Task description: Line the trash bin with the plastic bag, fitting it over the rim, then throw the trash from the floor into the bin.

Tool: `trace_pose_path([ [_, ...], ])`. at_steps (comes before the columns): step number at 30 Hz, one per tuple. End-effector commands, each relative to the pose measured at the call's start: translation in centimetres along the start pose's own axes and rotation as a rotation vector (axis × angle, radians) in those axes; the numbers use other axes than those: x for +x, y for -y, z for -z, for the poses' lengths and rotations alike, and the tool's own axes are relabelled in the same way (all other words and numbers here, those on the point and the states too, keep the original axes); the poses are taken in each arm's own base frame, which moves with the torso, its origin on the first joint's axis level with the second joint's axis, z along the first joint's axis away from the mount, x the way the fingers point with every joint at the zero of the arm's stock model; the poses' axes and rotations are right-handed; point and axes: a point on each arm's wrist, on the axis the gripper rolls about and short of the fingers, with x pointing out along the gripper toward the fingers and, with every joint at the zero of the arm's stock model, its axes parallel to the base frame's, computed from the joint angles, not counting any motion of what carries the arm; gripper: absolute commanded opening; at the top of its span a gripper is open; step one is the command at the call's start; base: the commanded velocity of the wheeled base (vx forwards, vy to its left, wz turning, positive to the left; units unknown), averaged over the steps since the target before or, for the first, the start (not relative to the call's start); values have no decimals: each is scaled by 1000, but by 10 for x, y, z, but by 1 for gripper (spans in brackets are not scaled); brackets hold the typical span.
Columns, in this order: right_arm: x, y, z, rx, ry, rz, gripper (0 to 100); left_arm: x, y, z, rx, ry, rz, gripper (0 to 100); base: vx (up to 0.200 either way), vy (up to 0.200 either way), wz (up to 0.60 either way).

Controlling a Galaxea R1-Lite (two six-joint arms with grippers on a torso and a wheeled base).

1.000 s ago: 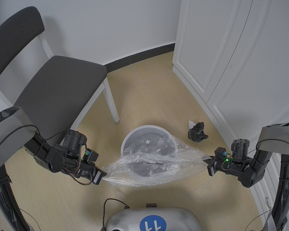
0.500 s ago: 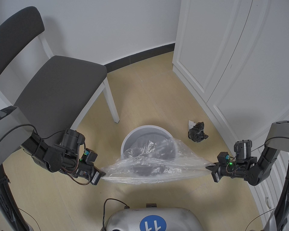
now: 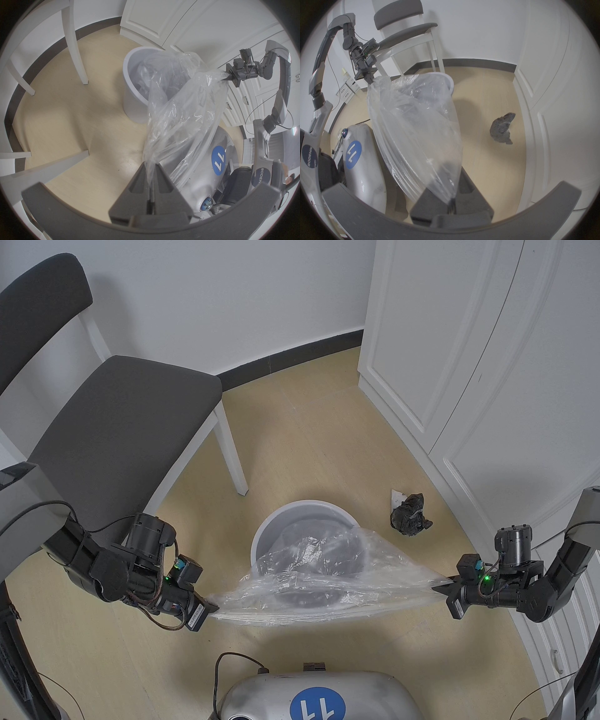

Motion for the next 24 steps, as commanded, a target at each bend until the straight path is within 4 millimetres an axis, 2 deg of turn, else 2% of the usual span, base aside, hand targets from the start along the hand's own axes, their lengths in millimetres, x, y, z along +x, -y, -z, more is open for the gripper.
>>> trace_pose_path([
  [1,3,-4,2,-2,-36,-34,0,9,1,4,-3,-24,11,0,0,0,0],
  [10,25,-6,8,3,-64,-54,0,25,-3,3,-4,-37,-7,0,0,0,0],
  [14,37,-4,10,7,-77,-32,0,42,-10,3,-4,-28,-75,0,0,0,0],
  [18,47,-2,11,25,-81,-18,0,69,-14,2,-28,86,-160,0,0,0,0],
  [24,60,-5,6,74,-28,36,0,91,-15,-4,-68,209,-261,0,0,0,0],
])
